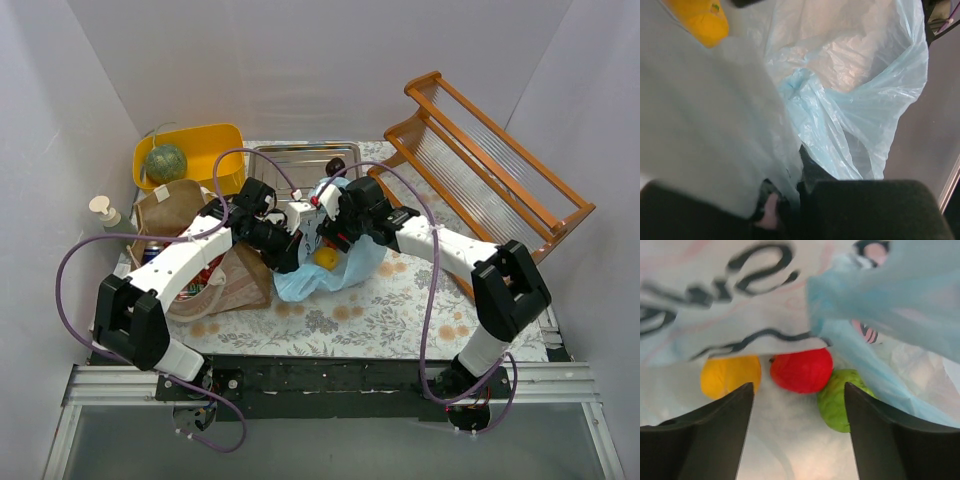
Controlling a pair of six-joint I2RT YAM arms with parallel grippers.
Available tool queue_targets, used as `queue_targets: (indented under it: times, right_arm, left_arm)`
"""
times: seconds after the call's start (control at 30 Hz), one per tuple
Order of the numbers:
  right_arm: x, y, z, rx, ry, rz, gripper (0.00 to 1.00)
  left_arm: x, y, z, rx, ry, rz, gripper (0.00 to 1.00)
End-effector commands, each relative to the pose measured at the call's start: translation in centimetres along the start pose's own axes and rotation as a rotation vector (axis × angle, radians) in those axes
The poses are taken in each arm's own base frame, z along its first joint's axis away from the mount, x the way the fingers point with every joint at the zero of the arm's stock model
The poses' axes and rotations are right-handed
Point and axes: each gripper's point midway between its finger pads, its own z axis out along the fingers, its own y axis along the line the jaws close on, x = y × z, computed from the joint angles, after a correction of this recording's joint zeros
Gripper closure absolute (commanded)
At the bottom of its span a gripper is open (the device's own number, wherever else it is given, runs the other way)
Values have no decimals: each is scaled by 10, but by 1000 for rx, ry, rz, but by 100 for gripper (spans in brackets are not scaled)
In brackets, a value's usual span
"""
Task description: Untie the knot of the grocery bags and take out the mixed food
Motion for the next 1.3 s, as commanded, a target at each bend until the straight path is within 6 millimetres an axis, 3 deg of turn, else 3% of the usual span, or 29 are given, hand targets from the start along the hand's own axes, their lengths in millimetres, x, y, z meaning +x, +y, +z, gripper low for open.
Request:
queue_targets:
  times: [0.0, 0.03, 0.23, 0.37, 0.5, 0.6, 0.63, 0.73, 0.8, 0.93, 0.97, 1.13, 1.17, 1.23, 1.27]
  right_arm:
    - [-30, -28, 21, 78, -74, 117, 15]
    - [-33, -36, 24, 89, -81, 139, 14]
    - [6, -26, 66, -23, 9, 215, 11]
    - [26, -18, 69, -36, 67, 244, 10]
    - [39, -9, 58, -43, 96, 264, 11]
    - [36, -5, 46, -60, 73, 265, 44]
    - [27, -7, 39, -64, 47, 262, 63]
    - [0, -7, 15, -93, -26, 247, 74]
    - [-17, -3, -1, -127, -71, 228, 76]
    - [-62, 8, -56, -212, -176, 198, 77]
    - [-63, 23, -67, -286, -166, 201, 77]
    - [-74, 47, -103, -442, -184, 189, 77]
    - [-83, 47, -110, -461, -211, 177, 78]
    - [-101, 39, -118, -448, -270, 165, 79]
    - [-121, 31, -127, -431, -326, 146, 79]
  left_arm:
    - [-3, 0, 2, 18, -9, -10, 100]
    - [-3, 1, 2, 15, -8, -13, 100]
    - [-3, -3, 1, 34, -5, -29, 100]
    - [-1, -1, 0, 17, 0, -28, 100]
    - [2, 2, -1, 1, 1, -27, 100]
    - [4, 7, 1, -10, 2, -35, 100]
    - [4, 8, 1, -15, 1, -37, 100]
    - [5, 15, 2, -48, 1, -39, 100]
    - [4, 21, 3, -73, -4, -34, 100]
    - [0, 27, 4, -96, -18, -40, 100]
    - [-3, 29, 3, -101, -29, -38, 100]
    - [-13, 34, 1, -123, -53, -33, 100]
    - [-16, 35, -1, -129, -59, -28, 100]
    - [-19, 38, -5, -160, -65, -24, 76]
    - [-19, 38, -8, -168, -60, -28, 66]
